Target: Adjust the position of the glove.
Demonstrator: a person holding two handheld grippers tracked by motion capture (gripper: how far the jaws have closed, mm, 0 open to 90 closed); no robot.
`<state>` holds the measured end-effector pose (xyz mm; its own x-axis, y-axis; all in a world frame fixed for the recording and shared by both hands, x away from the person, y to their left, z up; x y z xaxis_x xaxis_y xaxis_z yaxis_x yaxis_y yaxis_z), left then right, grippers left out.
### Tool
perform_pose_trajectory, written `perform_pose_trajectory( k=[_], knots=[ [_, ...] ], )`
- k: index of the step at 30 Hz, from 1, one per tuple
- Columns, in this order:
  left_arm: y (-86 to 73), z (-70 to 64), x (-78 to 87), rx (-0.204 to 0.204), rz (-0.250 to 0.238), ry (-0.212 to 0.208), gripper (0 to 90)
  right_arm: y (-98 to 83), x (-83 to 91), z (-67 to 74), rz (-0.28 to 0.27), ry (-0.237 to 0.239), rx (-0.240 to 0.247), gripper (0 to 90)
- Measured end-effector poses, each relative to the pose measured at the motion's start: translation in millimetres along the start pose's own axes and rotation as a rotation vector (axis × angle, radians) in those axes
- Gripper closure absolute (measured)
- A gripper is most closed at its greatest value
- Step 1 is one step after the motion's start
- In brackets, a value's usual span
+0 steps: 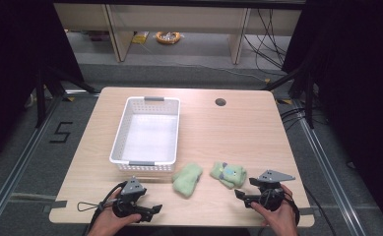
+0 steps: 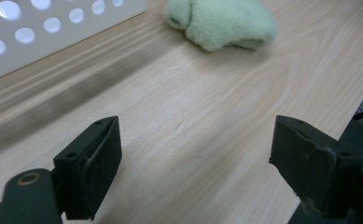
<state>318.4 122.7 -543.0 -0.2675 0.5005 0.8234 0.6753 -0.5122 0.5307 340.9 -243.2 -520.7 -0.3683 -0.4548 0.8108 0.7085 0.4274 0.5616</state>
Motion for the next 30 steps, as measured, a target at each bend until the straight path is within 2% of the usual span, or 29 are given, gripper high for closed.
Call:
perform_pose_trajectory(
  k=[1, 5, 6, 7, 8, 9, 10, 11, 16, 20, 21, 22, 23, 24, 25, 26, 27, 28, 30],
  knots=[
    [0.0, 2.0, 0.4, -0.017, 0.007, 0.014, 15.9, 0.5, -0.1, -2.6, -0.004, -0.01, 0.025, 25.1],
    [0.3, -0.6, -0.2, 0.003, -0.001, -0.002, 15.9, 0.0, 0.2, -3.2, 0.004, -0.021, 0.031, 26.1],
    [0.3, -0.3, 0.1, -0.002, 0.0, 0.003, 15.9, -0.9, 0.4, -0.1, 0.012, -0.011, 0.003, 26.5],
    [0.3, -0.3, 0.1, -0.002, 0.0, 0.003, 15.9, -0.9, 0.4, -0.1, 0.012, -0.011, 0.003, 26.5],
    [0.5, -0.1, 0.1, -0.012, 0.0, 0.007, 15.9, 0.3, 0.9, -1.6, 0.002, -0.016, 0.032, 27.3],
    [0.2, 0.1, 0.3, -0.017, 0.006, 0.003, 15.9, 0.8, 1.2, -1.7, -0.003, -0.016, 0.039, 27.5],
    [0.2, 0.1, 0.3, -0.017, 0.006, 0.003, 15.9, 0.0, 2.2, 1.3, 0.005, -0.016, 0.006, 27.9],
    [0.3, 0.3, 0.4, -0.021, 0.006, 0.006, 15.9, 1.3, 1.8, -2.0, -0.007, -0.03, 0.055, 28.2],
    [1.1, -0.2, 0.0, -0.02, 0.0, 0.009, 15.9, 3.2, 1.8, 3.3, -0.013, -0.002, 0.046, 31.5],
    [2.4, -0.5, -1.0, -0.013, -0.005, 0.018, 16.0, 8.0, 1.0, 9.5, -0.021, 0.022, 0.068, 36.1],
    [2.6, -1.9, -0.3, -0.017, -0.007, 0.0, 16.4, 10.1, 0.7, 8.6, -0.033, 0.011, 0.097, 37.2],
    [3.2, -3.8, -1.0, 0.003, -0.016, -0.008, 17.0, 10.5, 0.4, 12.3, -0.021, 0.035, 0.08, 37.5],
    [3.9, -3.6, -0.8, -0.009, -0.02, -0.006, 17.2, 12.4, -0.2, 13.6, -0.029, 0.028, 0.079, 37.7],
    [4.2, -3.5, -0.6, -0.013, -0.02, -0.006, 17.3, 14.4, 0.0, 12.5, -0.029, 0.014, 0.104, 38.6],
    [4.4, -3.5, -0.5, -0.019, -0.017, -0.008, 17.5, 15.2, -0.2, 16.2, -0.025, 0.023, 0.091, 39.6],
    [4.9, -3.8, -0.7, -0.016, -0.021, -0.009, 17.8, 17.9, -1.1, 15.7, -0.032, 0.023, 0.118, 39.7],
    [5.3, -3.4, -1.0, -0.015, -0.023, -0.002, 17.9, 19.6, -1.3, 17.0, -0.035, 0.016, 0.114, 40.0],
    [6.1, -4.7, -1.3, -0.008, -0.03, -0.011, 18.0, 21.6, -2.1, 17.9, -0.037, 0.021, 0.128, 40.3],
    [6.6, -4.7, -1.0, -0.015, -0.028, -0.007, 18.0, 23.5, -3.2, 23.0, -0.028, 0.027, 0.112, 40.4]
  ],
)
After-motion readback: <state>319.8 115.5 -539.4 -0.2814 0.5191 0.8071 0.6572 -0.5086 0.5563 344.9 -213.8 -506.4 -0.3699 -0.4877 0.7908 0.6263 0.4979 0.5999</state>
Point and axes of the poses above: each handheld gripper's, and its own axes: x roughly backward along the jaws, y roughly out of its top, z roughly to its left, the point moved 5 cm from there along -x, roughly forward along the jaws, and after that the axes turned 14 degrees about z, right-handed, at the moved point
